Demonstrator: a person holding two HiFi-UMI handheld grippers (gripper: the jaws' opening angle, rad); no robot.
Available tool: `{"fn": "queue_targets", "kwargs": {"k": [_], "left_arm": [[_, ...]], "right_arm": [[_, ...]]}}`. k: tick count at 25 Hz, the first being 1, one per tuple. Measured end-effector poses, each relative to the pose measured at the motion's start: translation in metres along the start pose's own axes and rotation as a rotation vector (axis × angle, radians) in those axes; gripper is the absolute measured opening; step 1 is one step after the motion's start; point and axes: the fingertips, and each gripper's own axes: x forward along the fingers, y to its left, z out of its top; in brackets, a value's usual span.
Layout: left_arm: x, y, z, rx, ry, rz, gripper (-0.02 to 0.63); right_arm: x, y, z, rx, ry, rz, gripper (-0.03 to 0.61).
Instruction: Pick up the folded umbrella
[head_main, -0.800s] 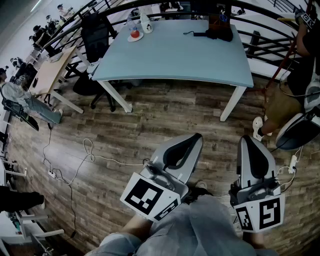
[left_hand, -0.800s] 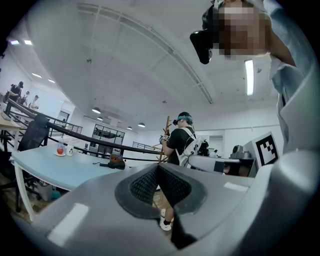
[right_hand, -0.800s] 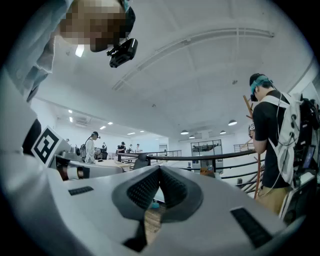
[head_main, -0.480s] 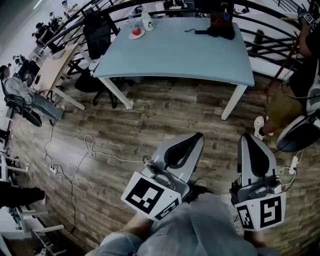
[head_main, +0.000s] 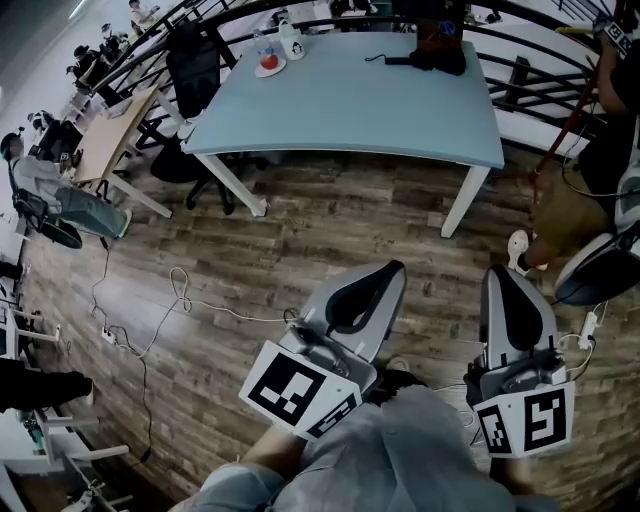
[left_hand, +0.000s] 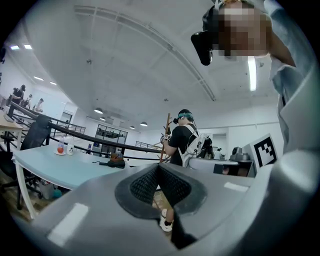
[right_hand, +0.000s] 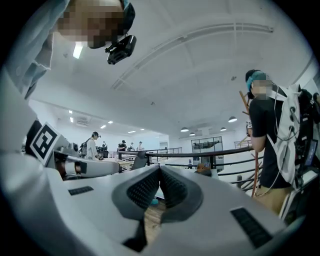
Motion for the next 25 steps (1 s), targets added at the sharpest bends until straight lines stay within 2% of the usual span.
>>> {"fn": "queue_targets", "kwargs": {"k": [13,25], "left_arm": [[0.015,-0.012,0.000,0.026,-0.008,0.025,0.005],[0.043,0.010,0.000,0.032,-0.021,0.004,0.005]], "right_arm": [[-0.015,-0.026,-0.002,-0.004,0.000,-0.013,0.000],[0.008,-0.043,-0.010,-0.012,0.004,-0.047,0.000]]}}
